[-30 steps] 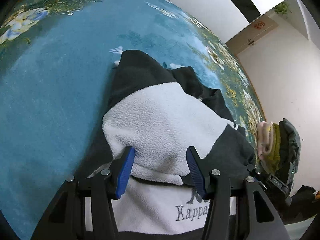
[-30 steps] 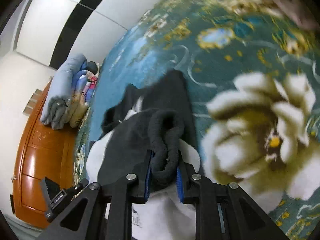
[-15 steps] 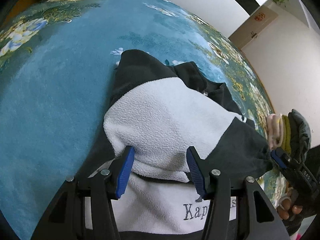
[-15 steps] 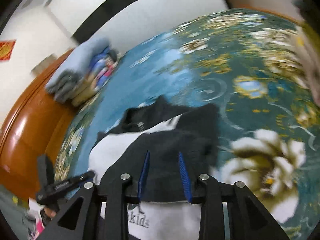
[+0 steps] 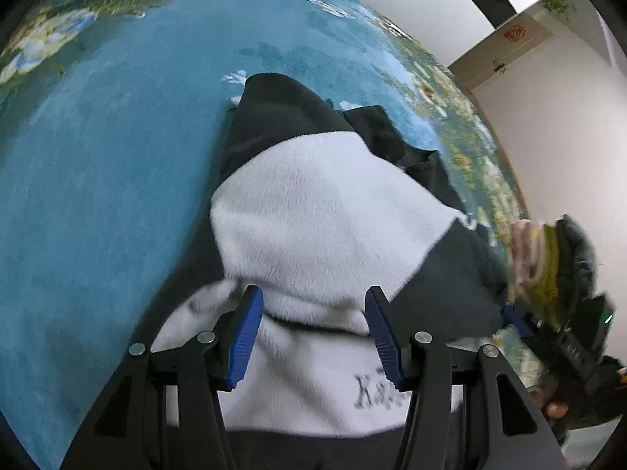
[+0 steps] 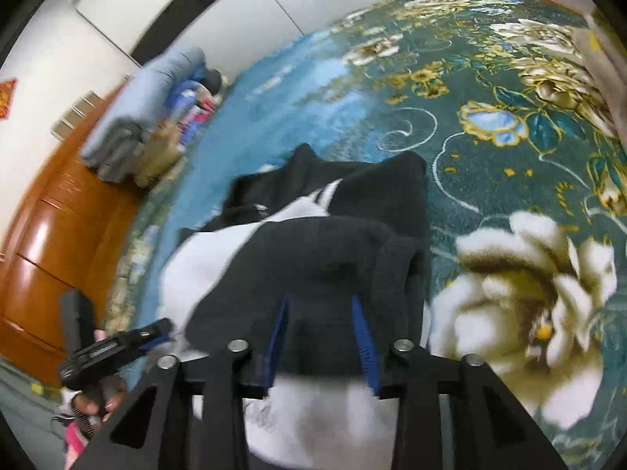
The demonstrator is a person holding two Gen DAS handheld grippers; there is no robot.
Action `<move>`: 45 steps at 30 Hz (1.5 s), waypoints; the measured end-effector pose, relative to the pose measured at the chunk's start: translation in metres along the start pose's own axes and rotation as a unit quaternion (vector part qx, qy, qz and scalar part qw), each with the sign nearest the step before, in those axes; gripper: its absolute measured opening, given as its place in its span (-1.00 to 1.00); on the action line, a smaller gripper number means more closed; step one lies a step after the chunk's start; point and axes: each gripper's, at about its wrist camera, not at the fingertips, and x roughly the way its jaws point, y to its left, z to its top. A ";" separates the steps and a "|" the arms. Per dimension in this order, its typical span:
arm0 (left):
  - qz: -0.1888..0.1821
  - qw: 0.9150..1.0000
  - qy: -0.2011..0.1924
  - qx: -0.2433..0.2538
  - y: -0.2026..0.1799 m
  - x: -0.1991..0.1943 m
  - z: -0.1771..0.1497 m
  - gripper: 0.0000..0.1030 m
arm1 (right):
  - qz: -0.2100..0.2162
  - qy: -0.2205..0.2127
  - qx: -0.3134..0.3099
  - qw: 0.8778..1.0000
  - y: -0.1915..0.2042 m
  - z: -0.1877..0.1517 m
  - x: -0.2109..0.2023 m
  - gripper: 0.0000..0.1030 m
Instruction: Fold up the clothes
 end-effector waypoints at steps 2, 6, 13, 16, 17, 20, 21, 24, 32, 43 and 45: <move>-0.009 1.000 -0.010 -0.001 0.007 -0.017 -0.003 0.08 | 0.020 -0.006 0.020 1.000 -0.010 -0.014 -0.018 0.00; 0.001 1.000 -0.029 0.006 0.027 -0.049 -0.014 0.09 | 0.018 -0.006 0.074 0.997 -0.045 -0.050 -0.050 0.09; 0.030 0.999 0.014 -0.017 0.073 -0.053 -0.057 0.11 | 0.067 0.017 0.174 0.982 -0.086 -0.117 -0.065 0.15; 0.011 0.999 0.033 -0.032 0.085 -0.050 -0.078 0.11 | 0.083 0.032 0.175 0.981 -0.080 -0.139 -0.056 0.16; 0.004 0.999 0.035 -0.032 0.085 -0.050 -0.081 0.11 | 0.086 0.033 0.167 0.982 -0.076 -0.144 -0.055 0.16; -0.030 0.999 0.038 -0.025 0.082 -0.050 -0.093 0.11 | 0.104 0.054 0.152 0.981 -0.063 -0.151 -0.049 0.16; -0.046 0.998 0.042 -0.027 0.082 -0.048 -0.095 0.11 | 0.107 0.057 0.148 0.981 -0.060 -0.154 -0.047 0.16; -0.070 0.996 0.045 -0.037 0.083 -0.044 -0.103 0.11 | 0.117 0.060 0.137 0.982 -0.052 -0.163 -0.045 0.16; -0.092 0.994 0.047 -0.030 0.085 -0.057 -0.131 0.07 | 0.156 0.053 0.171 0.971 -0.064 -0.192 -0.056 0.05; -0.117 0.989 0.055 -0.072 0.102 -0.065 -0.159 -0.33 | 0.152 0.058 0.210 0.964 -0.082 -0.209 -0.061 -0.57; -0.100 0.991 0.054 -0.064 0.099 -0.065 -0.160 -0.47 | 0.153 0.064 0.203 0.965 -0.079 -0.213 -0.062 -0.57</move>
